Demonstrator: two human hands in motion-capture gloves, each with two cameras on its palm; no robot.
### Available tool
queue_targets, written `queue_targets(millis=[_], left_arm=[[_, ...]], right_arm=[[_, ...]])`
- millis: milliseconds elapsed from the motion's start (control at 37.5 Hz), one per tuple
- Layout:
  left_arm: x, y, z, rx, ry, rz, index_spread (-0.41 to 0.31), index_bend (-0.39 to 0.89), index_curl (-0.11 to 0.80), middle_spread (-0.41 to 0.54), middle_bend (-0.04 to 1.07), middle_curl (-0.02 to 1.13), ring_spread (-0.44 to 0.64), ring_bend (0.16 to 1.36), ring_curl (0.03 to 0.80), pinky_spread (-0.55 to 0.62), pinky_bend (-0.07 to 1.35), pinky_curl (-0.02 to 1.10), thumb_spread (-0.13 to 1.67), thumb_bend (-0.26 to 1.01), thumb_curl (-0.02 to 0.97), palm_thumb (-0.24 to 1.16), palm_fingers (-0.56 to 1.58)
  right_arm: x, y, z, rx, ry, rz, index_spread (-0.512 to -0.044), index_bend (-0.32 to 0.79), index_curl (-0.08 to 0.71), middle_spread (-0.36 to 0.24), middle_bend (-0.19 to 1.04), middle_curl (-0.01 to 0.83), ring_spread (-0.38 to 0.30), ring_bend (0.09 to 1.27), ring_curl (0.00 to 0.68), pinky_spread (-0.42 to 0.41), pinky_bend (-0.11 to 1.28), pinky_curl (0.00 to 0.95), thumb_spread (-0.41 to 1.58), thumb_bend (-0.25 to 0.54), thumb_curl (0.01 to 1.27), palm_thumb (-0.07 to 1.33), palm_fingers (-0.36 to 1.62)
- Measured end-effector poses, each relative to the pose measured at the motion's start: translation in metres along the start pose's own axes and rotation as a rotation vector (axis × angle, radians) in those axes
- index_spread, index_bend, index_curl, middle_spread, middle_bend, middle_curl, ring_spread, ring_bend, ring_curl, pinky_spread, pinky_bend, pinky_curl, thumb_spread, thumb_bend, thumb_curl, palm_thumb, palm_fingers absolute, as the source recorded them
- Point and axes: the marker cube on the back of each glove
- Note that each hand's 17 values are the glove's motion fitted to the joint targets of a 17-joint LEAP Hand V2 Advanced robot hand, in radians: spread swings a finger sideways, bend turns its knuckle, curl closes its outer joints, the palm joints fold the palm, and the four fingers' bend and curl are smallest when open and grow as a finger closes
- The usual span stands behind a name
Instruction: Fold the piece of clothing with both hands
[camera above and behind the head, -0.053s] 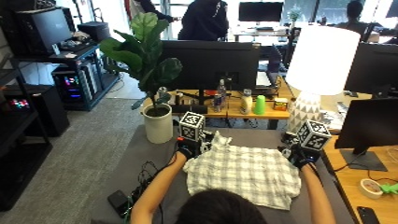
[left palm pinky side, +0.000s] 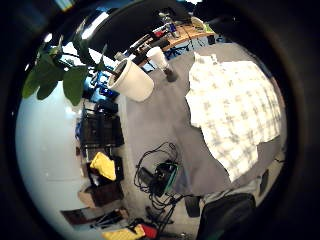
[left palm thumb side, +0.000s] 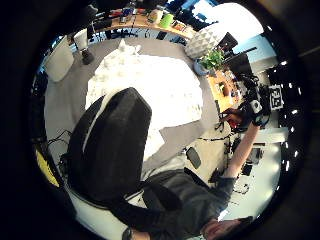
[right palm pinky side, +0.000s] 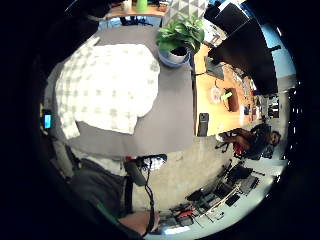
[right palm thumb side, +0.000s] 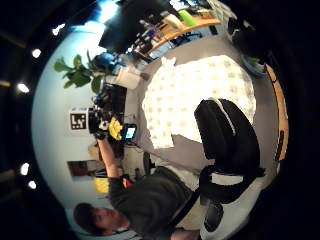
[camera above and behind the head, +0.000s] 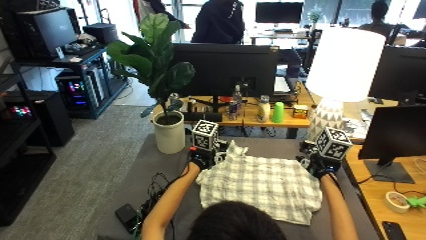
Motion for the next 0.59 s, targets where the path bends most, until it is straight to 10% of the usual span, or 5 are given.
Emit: queue_targets(millis=[587], left_arm=[[-0.002,0.032,0.008,-0.090,0.019,0.006,-0.067,0.27,0.293,0.097,0.15,0.16,0.19,0.49,0.230,0.35,0.29,0.23,1.14,-0.01,0.105,0.10,0.32]], right_arm=[[-0.005,0.012,0.011,-0.077,0.096,-0.012,-0.266,0.20,0.313,-0.012,0.22,0.267,0.051,0.27,0.239,0.215,0.19,0.231,1.21,0.331,0.16,0.57,0.62]])
